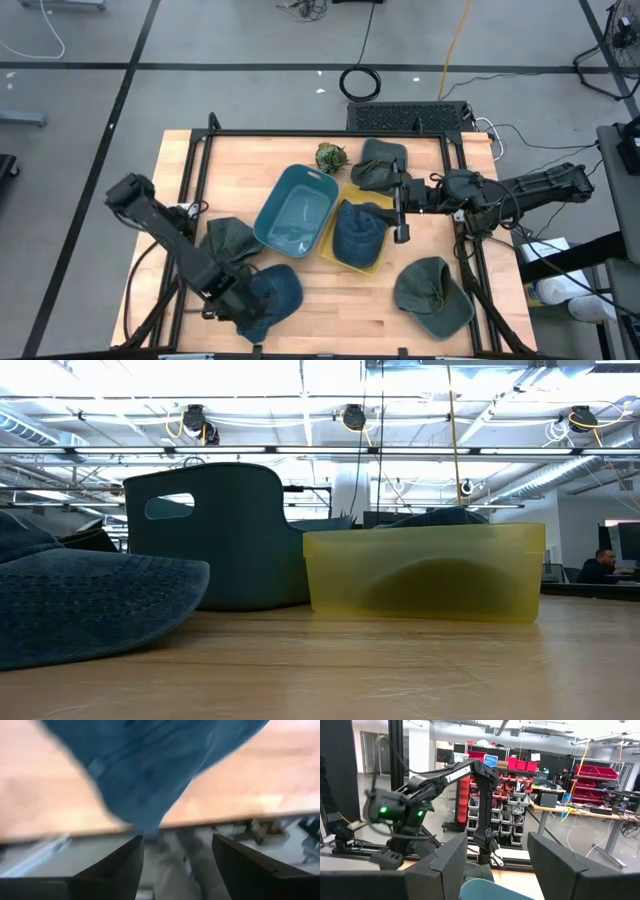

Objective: Pick & Place hat
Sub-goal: Put the blue cap into the yellow bin

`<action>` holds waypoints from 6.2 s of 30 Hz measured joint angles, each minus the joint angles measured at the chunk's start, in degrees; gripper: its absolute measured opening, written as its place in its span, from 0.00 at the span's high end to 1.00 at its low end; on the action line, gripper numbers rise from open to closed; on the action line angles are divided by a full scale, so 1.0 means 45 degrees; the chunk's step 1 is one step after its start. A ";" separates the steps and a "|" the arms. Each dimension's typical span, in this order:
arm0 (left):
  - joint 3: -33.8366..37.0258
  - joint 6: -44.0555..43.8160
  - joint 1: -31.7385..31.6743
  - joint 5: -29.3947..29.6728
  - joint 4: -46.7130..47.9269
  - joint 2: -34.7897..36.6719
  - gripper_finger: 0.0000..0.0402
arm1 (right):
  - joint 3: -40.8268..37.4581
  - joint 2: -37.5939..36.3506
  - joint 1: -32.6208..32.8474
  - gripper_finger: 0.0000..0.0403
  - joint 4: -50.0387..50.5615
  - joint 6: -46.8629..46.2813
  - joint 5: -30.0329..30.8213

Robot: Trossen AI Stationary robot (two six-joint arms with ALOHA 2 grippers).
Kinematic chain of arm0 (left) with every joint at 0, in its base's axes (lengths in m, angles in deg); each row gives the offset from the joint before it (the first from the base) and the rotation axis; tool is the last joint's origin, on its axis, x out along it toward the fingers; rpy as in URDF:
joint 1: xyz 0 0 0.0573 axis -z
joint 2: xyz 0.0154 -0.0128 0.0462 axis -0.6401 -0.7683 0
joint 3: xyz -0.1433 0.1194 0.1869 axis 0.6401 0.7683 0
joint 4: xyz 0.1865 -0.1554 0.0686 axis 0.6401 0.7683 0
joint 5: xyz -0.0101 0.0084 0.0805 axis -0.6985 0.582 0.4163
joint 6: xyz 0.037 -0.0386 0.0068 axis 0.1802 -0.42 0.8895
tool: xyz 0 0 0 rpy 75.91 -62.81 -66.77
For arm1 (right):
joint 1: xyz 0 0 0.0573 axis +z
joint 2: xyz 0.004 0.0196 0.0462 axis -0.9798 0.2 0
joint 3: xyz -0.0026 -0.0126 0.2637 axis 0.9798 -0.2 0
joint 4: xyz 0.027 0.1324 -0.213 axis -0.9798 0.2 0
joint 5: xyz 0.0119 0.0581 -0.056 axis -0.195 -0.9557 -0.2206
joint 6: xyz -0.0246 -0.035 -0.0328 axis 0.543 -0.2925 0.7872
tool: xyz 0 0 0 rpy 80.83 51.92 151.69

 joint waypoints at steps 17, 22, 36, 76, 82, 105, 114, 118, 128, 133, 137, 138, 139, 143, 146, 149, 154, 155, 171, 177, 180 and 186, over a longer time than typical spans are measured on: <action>0.0005 0.0070 -0.1100 0.1247 -0.0636 -0.2494 0.40 | 0.0003 0.0000 0.0000 0.51 0.0090 0.0574 0.0000; 0.0000 0.0809 -0.1391 0.0428 -0.0526 -0.2642 0.40 | 0.0003 0.0000 0.0000 0.51 0.0091 0.0564 0.0000; 0.0000 0.0961 -0.1382 0.0082 0.0199 -0.2031 0.40 | 0.0003 0.0000 0.0000 0.51 0.0210 0.0555 0.0004; -0.0010 0.3982 -0.1608 -0.0001 0.0162 -0.2890 0.98 | -0.0002 -0.0005 0.0000 0.51 0.0284 0.0880 0.0039; -0.0010 0.4220 -0.1608 -0.0004 0.0102 -0.2890 0.99 | 0.0001 -0.0005 0.0000 0.51 0.0349 0.0880 0.0044; -0.3487 1.0889 -0.1622 -0.1209 0.3797 -0.2885 1.00 | -0.0002 -0.0005 0.0000 0.31 0.1984 -0.1125 -0.1991; -0.5562 1.3580 -0.1632 -0.1613 0.6894 -0.2885 1.00 | 0.0345 -0.0010 0.0000 0.31 0.2971 -0.1977 -0.2630; -0.6386 1.4766 -0.1632 -0.1279 0.8785 -0.2885 1.00 | 0.1201 -0.0010 0.0000 0.31 0.4470 -0.1626 -0.2391; -0.6887 1.8718 -0.1896 0.0012 0.9592 -0.2754 1.00 | 0.2946 -0.0010 0.0000 0.31 0.6224 -0.1660 -0.0744; -0.6887 2.0923 -0.2323 0.0601 0.9568 -0.2754 1.00 | 0.3407 -0.0010 0.0000 0.31 0.6187 -0.1836 -0.0554; -0.6887 2.2661 -0.2868 0.1057 0.9560 -0.2754 1.00 | 0.3466 -0.0010 0.0000 0.31 0.6238 -0.2170 -0.0200; -0.6887 2.3112 -0.3049 0.1110 0.9566 -0.2754 1.00 | 0.3466 -0.0010 0.0000 0.31 0.6302 -0.2178 -0.0166; -0.6887 2.3587 -0.3238 0.1148 0.9588 -0.2754 1.00 | 0.3466 -0.0010 0.0000 0.31 0.6313 -0.2218 -0.0120; -0.6887 2.5340 -0.3959 0.1394 0.9563 -0.2754 1.00 | 0.3466 -0.0010 -0.0005 0.31 0.6314 -0.2781 0.0063; -0.7037 2.6752 -0.4402 0.1661 0.9591 -0.2709 1.00 | 0.3466 -0.0010 -0.0005 0.31 0.6493 -0.3116 0.0063; -0.7620 2.8262 -0.4766 0.2019 0.9598 -0.2691 1.00 | 0.3466 -0.0010 -0.0005 0.31 0.6832 -0.3217 0.0063; -0.9337 2.9512 -0.5348 0.1852 0.9559 -0.2677 1.00 | 0.3466 -0.0005 -0.0004 0.31 0.7193 -0.3224 0.0063; -0.9690 2.9686 -0.5438 0.1628 0.9566 -0.2677 1.00 | 0.3466 -0.0005 -0.0005 0.31 0.7143 -0.3219 0.0063; -1.2658 3.3890 -0.5503 0.2026 0.9578 -0.2662 1.00 | 0.4960 0.0632 -0.0005 0.31 0.7511 -0.3385 0.0471; -1.2658 3.4920 -0.5464 0.3996 0.9570 -0.2662 1.00 | 0.7433 0.2140 -0.0005 0.31 0.9808 -0.2967 0.0394; -1.2658 3.5482 -0.5512 0.4990 0.9568 -0.2663 1.00 | 0.8361 0.2761 0.0000 0.31 1.0185 -0.2879 0.0370; -1.2658 3.6514 -0.5754 0.5473 0.9568 -0.2667 1.00 | 0.9728 0.3480 0.0170 0.31 1.1460 -0.2452 0.0351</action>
